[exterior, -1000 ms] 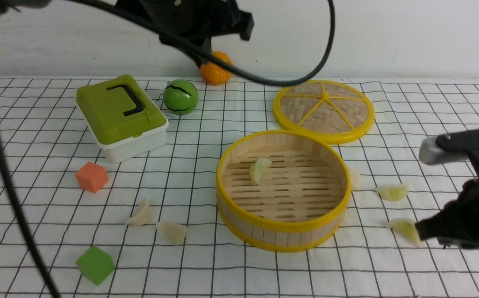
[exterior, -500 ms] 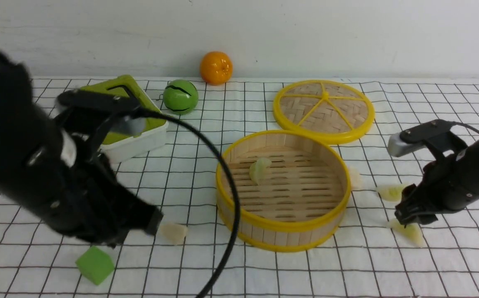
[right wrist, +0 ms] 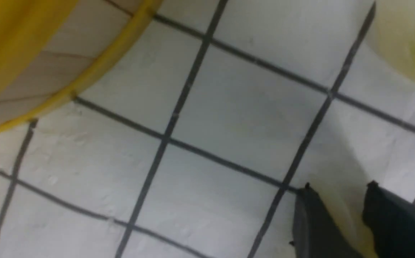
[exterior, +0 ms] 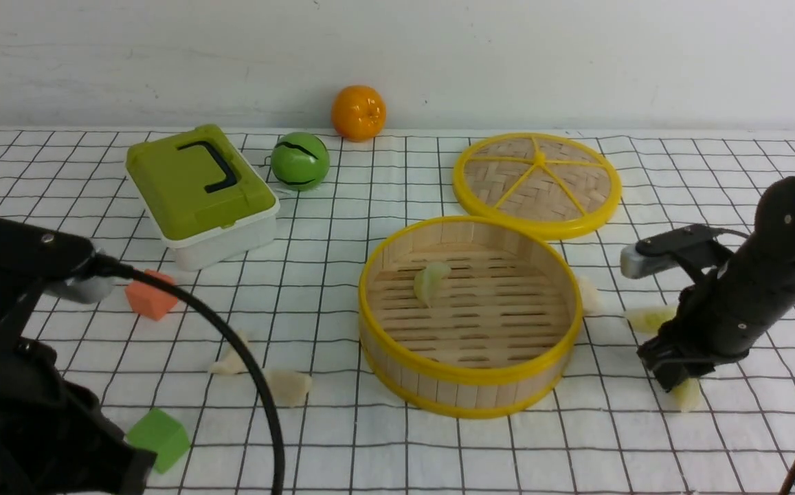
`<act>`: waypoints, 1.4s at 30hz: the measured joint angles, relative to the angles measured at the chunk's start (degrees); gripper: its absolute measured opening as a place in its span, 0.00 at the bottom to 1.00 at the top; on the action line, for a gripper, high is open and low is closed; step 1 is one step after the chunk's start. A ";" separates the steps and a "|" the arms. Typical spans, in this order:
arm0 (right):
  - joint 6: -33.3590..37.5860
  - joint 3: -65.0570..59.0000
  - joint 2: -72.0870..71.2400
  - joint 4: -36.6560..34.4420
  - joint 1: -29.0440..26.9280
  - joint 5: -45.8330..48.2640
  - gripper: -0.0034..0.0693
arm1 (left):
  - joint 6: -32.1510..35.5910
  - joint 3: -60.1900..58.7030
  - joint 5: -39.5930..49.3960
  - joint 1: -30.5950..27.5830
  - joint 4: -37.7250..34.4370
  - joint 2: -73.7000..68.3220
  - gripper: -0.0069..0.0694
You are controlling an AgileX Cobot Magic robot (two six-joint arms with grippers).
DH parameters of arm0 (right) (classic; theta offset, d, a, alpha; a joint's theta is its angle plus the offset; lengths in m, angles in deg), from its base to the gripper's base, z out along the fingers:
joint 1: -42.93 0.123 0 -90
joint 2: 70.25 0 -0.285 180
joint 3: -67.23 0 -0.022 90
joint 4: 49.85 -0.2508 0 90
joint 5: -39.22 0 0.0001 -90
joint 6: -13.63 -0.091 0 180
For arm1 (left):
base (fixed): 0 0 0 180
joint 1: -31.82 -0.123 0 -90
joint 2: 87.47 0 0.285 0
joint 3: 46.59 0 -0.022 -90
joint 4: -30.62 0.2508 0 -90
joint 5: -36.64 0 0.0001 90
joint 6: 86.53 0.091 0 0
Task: Put the dumplings into the steamer on the table with the white tablecloth.
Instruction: 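Reach for and grasp a dumpling lying on the table beside the steamer, then place the dumpling in the bamboo steamer basket with the right gripper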
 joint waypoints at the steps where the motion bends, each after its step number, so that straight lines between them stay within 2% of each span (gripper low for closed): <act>1: -0.73 0.94 -0.46 0.00 -0.04 1.80 0.30 | 0.00 -0.55 -0.49 0.00 0.19 0.07 0.07; 5: -2.06 4.53 -3.28 -1.74 -0.07 5.75 0.30 | -1.03 -2.63 -3.07 0.00 0.54 0.09 0.07; 8: -2.39 8.80 -6.54 -5.76 0.79 6.76 0.30 | -2.62 -4.69 -6.62 0.00 0.99 0.09 0.07; 11: -2.27 13.82 -7.99 -11.85 4.95 5.41 0.30 | -3.45 -7.64 -11.22 0.00 1.63 0.09 0.07; 15: -2.06 18.19 -4.66 -18.17 12.59 -1.44 0.30 | -4.00 -10.18 -14.16 0.00 1.89 0.09 0.07; 20: -2.07 20.95 3.61 -18.72 16.92 -7.13 0.30 | -4.49 -10.25 -14.95 0.00 1.67 0.09 0.07; 25: -2.07 21.33 10.74 -18.72 17.07 -8.92 0.30 | -4.65 -10.25 -15.26 0.00 1.11 0.09 0.07; 34: -1.39 21.53 12.47 -18.72 17.07 -14.68 0.30 | -4.65 -10.25 -16.33 0.00 0.79 0.09 0.08; 37: -1.32 21.53 12.47 -18.72 17.07 -15.38 0.36 | -4.65 -10.25 -16.35 0.00 0.54 0.09 0.08; 42: -1.20 21.53 12.47 -18.72 17.07 -15.71 0.55 | -4.65 -10.25 -16.35 0.00 0.11 0.09 0.08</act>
